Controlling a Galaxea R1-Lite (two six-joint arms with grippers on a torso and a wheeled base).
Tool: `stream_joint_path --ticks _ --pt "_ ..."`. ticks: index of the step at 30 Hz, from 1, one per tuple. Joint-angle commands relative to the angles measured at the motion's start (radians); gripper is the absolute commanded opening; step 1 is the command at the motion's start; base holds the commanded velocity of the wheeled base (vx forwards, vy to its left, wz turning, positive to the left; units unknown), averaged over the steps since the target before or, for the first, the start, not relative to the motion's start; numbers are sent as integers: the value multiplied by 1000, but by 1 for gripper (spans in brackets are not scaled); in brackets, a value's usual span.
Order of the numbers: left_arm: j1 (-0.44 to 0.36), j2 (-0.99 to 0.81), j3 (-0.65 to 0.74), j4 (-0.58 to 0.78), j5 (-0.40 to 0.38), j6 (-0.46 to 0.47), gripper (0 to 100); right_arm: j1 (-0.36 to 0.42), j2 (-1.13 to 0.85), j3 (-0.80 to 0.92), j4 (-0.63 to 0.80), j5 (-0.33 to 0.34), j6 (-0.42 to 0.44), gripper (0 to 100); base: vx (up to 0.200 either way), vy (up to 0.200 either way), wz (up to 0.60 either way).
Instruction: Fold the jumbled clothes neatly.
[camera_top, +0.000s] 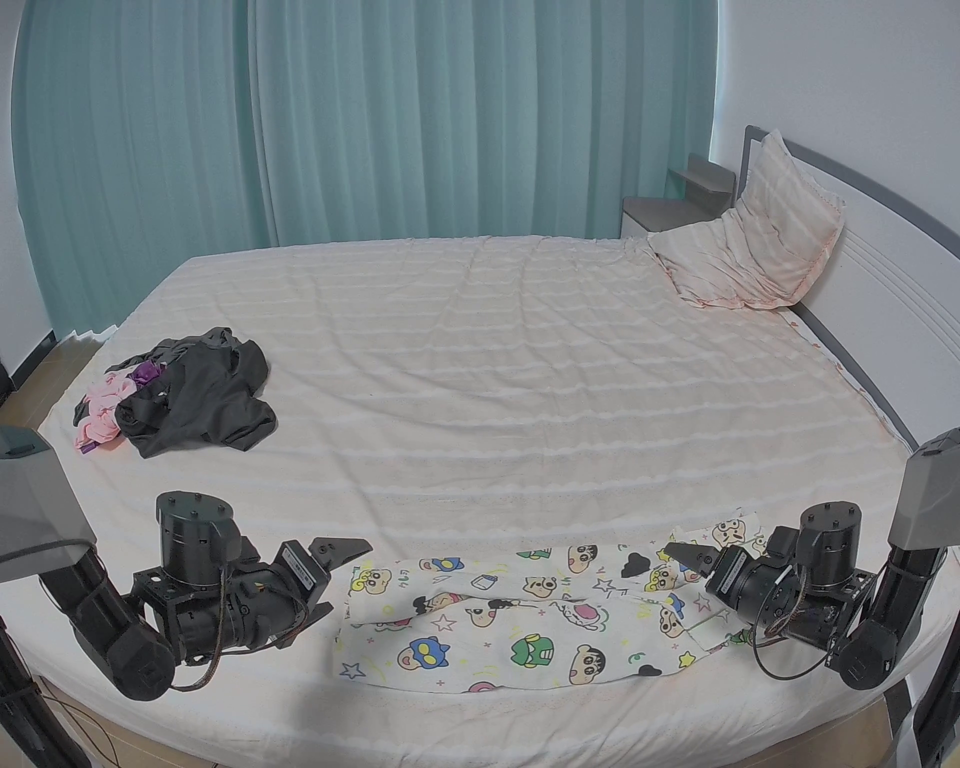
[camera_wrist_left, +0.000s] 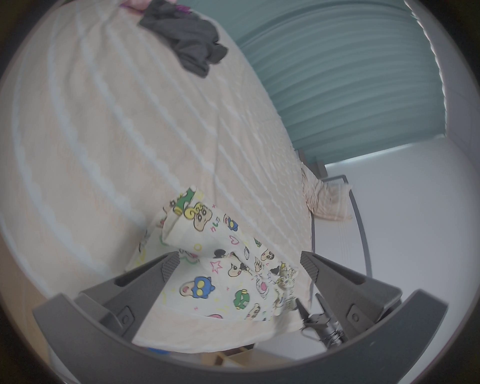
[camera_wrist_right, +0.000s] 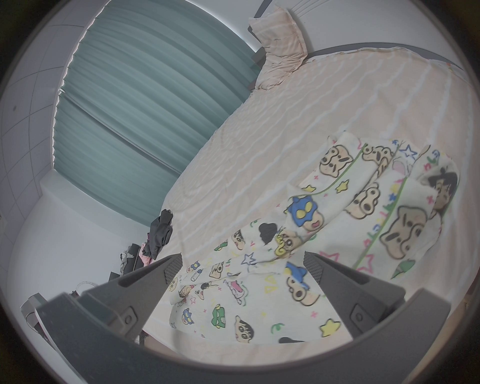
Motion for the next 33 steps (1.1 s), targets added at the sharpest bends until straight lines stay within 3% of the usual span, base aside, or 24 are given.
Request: stream_joint_path --ticks 1,2,4,10,17,27,33 --pt "-42 28 -68 29 8 131 100 15 0 1 -1 -2 -2 100 0 0 0" --pt "-42 28 -68 29 8 131 100 15 0 1 -1 -2 -2 100 0 0 0" --pt "-34 57 -125 100 18 283 100 18 -8 15 -24 -2 -3 100 0 0 0" --pt "-23 85 -241 347 -10 478 100 21 -6 28 -50 -2 -5 100 0 0 0" --pt "-25 106 -338 480 -57 556 100 23 -6 28 -50 -2 -5 100 0 0 0" --pt "-26 229 -367 479 -57 629 100 24 -6 28 -50 -2 -5 100 0 0 0" --pt "-25 254 -403 479 -57 628 100 24 0 28 -50 0 -5 100 0 0 0"
